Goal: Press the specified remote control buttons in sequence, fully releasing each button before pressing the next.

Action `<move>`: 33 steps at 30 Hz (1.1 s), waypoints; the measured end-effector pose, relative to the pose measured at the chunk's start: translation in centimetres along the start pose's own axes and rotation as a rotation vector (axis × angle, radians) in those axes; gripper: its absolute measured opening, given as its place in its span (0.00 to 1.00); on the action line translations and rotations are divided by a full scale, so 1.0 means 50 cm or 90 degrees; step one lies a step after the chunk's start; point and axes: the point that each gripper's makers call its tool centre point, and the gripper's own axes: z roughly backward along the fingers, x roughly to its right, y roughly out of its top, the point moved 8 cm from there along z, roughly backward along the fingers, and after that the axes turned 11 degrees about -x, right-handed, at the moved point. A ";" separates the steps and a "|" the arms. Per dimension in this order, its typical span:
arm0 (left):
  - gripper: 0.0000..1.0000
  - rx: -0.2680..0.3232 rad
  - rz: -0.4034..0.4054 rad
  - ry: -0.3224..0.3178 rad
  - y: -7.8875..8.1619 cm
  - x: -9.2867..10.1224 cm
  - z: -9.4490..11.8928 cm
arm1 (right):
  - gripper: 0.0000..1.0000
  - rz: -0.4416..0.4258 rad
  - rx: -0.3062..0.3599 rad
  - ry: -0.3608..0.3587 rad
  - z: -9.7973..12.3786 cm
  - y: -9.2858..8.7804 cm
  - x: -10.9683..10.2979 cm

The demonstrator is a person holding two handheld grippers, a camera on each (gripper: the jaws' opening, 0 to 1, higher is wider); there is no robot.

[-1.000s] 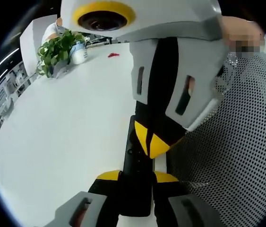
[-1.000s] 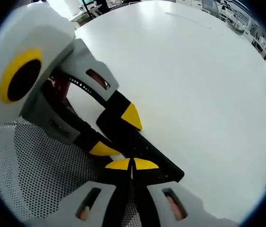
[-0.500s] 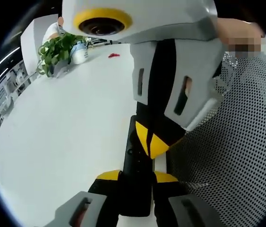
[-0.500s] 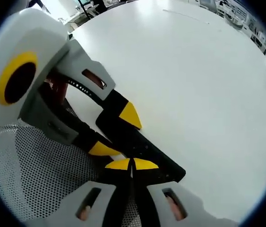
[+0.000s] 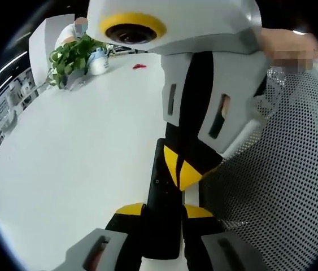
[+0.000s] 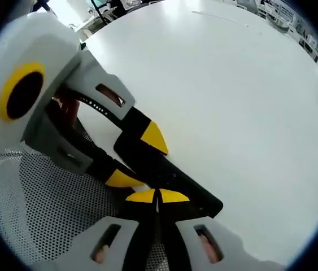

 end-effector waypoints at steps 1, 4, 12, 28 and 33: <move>0.25 -0.003 -0.012 0.004 0.000 0.001 -0.001 | 0.00 -0.016 0.002 0.008 0.000 0.000 0.002; 0.25 -0.004 -0.015 0.006 0.000 0.001 0.000 | 0.00 -0.025 0.003 0.012 0.002 -0.001 0.001; 0.25 -0.001 -0.017 0.005 -0.001 0.001 0.000 | 0.00 -0.033 0.020 -0.002 0.015 0.000 0.004; 0.25 0.003 -0.007 0.001 -0.002 0.000 0.001 | 0.00 0.056 0.049 -0.057 0.005 0.025 -0.011; 0.25 0.006 0.002 -0.002 -0.002 -0.001 0.001 | 0.00 0.077 0.051 -0.072 0.005 0.024 -0.011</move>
